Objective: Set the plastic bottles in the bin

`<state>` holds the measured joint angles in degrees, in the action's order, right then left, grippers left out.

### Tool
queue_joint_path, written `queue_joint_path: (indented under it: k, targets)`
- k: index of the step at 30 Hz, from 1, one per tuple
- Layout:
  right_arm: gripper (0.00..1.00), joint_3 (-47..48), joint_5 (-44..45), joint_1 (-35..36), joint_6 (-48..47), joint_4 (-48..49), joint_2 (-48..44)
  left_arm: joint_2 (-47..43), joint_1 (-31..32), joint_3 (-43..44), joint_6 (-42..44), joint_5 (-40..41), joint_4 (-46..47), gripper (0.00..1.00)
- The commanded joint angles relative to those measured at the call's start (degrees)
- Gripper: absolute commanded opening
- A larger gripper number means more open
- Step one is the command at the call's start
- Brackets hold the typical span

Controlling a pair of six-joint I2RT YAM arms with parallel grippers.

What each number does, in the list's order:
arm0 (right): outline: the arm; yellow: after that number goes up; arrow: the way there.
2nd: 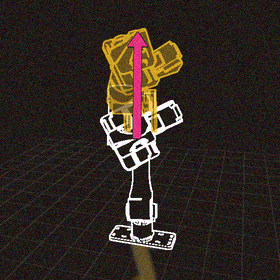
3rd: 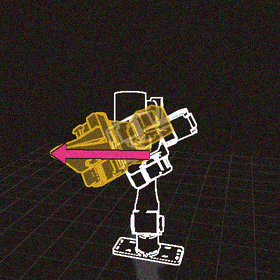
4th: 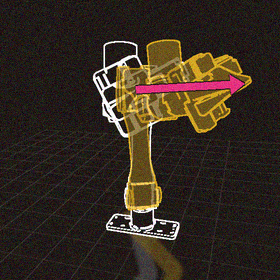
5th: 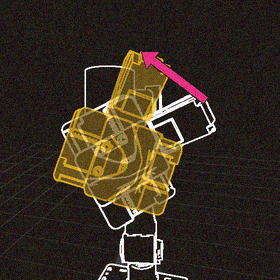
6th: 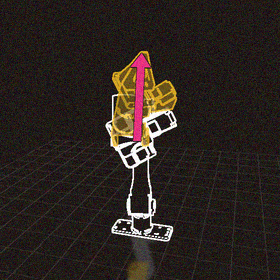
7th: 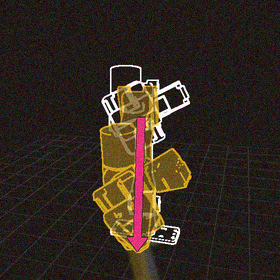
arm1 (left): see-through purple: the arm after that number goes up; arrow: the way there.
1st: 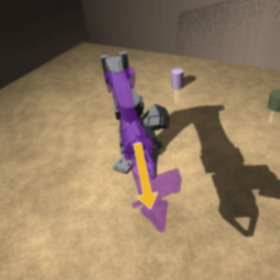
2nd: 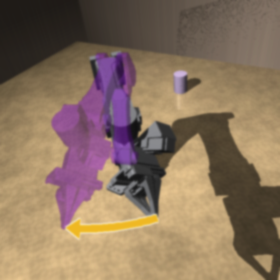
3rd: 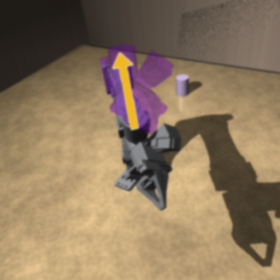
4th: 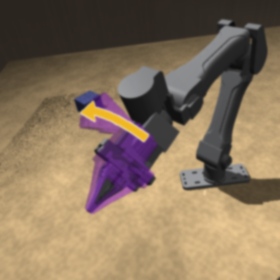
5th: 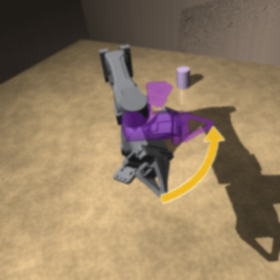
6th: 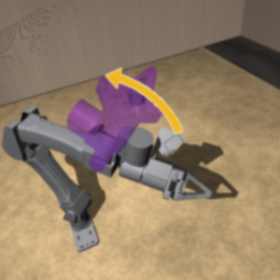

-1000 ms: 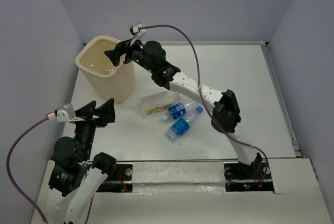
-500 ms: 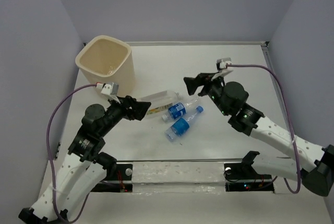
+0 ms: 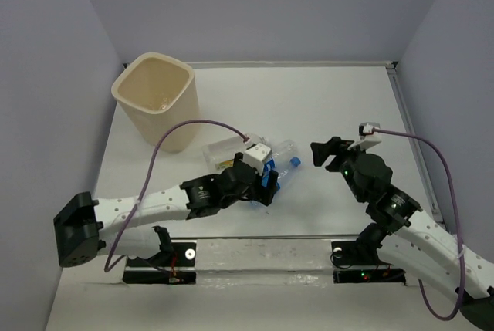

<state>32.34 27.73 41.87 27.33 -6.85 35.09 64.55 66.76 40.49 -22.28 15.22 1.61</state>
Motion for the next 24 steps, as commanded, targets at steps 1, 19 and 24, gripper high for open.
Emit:
queue_joint_path:
  k: [1,19,24]
  targets:
    - [0.76,-0.87,2.86,-0.47,1.32,-2.99,-3.88,8.89,1.09,4.59,4.70,6.75,4.80,0.89]
    - [0.76,-0.88,1.98,-0.47,-0.88,-7.12,-10.22,29.83,2.93,12.16,7.78,9.73,4.81,0.82]
    - [0.76,-0.17,1.02,-0.47,-1.05,-7.47,-10.39,33.17,4.95,13.73,8.57,12.46,4.02,0.63]
